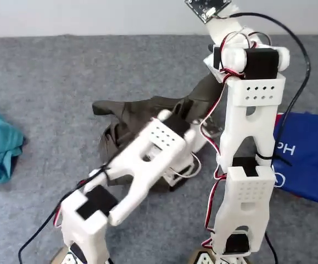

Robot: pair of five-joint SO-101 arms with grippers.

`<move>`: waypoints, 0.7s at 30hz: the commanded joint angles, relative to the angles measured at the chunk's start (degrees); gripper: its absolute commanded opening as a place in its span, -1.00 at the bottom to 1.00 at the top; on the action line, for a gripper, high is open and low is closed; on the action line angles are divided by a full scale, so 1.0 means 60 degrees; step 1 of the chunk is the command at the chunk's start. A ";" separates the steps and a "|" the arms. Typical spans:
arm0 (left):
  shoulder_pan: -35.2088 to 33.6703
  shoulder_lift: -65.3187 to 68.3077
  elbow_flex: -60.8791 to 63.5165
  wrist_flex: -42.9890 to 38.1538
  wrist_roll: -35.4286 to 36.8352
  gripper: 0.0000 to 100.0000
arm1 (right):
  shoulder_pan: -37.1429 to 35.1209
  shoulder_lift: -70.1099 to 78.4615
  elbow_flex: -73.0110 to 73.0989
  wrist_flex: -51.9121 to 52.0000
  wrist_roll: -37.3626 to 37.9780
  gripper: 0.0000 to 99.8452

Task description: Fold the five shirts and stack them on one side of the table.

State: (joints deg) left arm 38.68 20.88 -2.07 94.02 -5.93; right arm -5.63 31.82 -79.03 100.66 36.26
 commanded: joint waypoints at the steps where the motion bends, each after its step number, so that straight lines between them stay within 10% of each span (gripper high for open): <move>1: 0.0103 0.0674 -0.0388 -0.0454 0.0029 -0.69 | -0.0051 -0.0476 -0.0015 0.0388 -0.0029 -0.98; 21: -0.1114 0.1333 -0.0403 -0.1289 -0.0176 -0.69 | -0.0081 -0.0462 -0.0015 0.0374 -0.0015 -0.98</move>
State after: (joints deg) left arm 32.62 29.49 -2.59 87.78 -6.29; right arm -5.63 31.82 -79.03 100.66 36.26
